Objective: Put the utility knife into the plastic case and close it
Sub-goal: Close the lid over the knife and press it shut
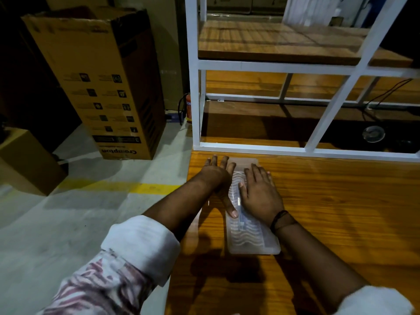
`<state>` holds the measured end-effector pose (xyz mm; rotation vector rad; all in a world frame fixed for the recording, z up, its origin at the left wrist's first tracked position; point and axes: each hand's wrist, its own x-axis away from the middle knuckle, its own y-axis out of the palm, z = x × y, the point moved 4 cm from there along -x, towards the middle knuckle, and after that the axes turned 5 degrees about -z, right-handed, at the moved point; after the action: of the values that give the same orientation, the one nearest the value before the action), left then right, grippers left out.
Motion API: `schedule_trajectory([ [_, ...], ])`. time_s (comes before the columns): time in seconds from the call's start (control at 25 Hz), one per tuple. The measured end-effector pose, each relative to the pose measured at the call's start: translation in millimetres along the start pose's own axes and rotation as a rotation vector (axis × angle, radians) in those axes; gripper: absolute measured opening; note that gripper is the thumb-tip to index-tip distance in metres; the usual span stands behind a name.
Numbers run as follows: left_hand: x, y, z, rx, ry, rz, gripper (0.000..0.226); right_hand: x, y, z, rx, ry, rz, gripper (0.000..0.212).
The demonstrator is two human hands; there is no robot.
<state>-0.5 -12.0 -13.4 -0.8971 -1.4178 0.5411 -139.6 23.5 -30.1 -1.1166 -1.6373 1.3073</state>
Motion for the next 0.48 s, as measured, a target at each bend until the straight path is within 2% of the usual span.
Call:
schedule_trajectory([
  [0.12, -6, 3, -2, 0.024, 0.002, 0.024, 0.147, 33, 2, -9, 0.006, -0.054, 0.033, 0.064],
  [0.28, -11, 6, -4, 0.040, -0.009, 0.022, 0.143, 66, 9, -15, -0.005, -0.059, -0.016, 0.068],
  [0.48, -9, 6, -3, 0.055, 0.001, 0.018, 0.139, 78, 2, -18, -0.029, -0.056, 0.046, 0.058],
])
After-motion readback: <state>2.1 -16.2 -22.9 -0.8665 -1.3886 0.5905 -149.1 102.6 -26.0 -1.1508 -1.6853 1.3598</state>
